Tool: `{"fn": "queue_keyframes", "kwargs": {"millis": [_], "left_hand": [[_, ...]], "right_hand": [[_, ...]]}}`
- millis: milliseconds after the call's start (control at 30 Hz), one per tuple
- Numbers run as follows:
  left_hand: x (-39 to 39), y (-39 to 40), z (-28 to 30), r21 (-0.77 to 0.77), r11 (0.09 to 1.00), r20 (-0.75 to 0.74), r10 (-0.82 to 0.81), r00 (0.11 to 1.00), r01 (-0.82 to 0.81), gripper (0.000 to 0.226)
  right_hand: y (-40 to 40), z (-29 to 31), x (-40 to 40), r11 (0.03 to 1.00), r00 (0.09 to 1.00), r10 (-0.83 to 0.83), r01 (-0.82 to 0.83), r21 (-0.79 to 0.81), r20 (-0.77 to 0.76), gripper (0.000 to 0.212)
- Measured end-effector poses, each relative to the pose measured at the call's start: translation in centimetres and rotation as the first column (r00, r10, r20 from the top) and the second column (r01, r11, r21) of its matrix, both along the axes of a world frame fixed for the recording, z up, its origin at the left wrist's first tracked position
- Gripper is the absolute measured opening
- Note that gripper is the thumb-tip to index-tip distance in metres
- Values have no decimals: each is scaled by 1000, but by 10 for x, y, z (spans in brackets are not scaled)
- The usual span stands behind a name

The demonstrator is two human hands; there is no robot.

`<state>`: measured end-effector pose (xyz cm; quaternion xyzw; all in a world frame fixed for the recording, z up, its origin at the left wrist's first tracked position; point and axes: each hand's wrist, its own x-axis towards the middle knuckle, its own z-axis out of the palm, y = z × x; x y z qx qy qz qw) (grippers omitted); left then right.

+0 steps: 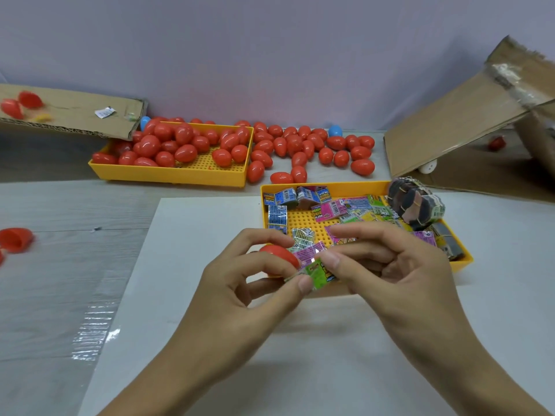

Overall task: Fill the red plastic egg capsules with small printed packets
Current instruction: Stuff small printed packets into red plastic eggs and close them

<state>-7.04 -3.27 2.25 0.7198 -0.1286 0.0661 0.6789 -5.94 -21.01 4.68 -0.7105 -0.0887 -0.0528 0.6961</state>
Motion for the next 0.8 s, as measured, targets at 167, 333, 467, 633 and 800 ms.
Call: {"fn": "queue_keyframes", "kwargs": {"millis": [167,333,467,633,800], "left_hand": [[5,5,2,-77,997,-63,4,998,-8,12],[4,5,-1,-128,990,-82,-73,994,62,26],[2,4,3,-122,984,-114,-144,983,130,28],[1,4,3,-89,981,-141,-182,973,170,25],[-1,1,4,-69,983,-143,-180,973,172,32]], "right_hand": [[-7,0,5,997,996,74,-73,21,-52,23],[-9,-2,6,933,934,344,-352,-82,-98,39],[-8,-2,4,921,920,373,-382,-69,-121,38],[-6,-5,3,941,952,307,-304,-151,-2,33],[-3,-5,1,965,964,234,-215,-146,124,14]]}}
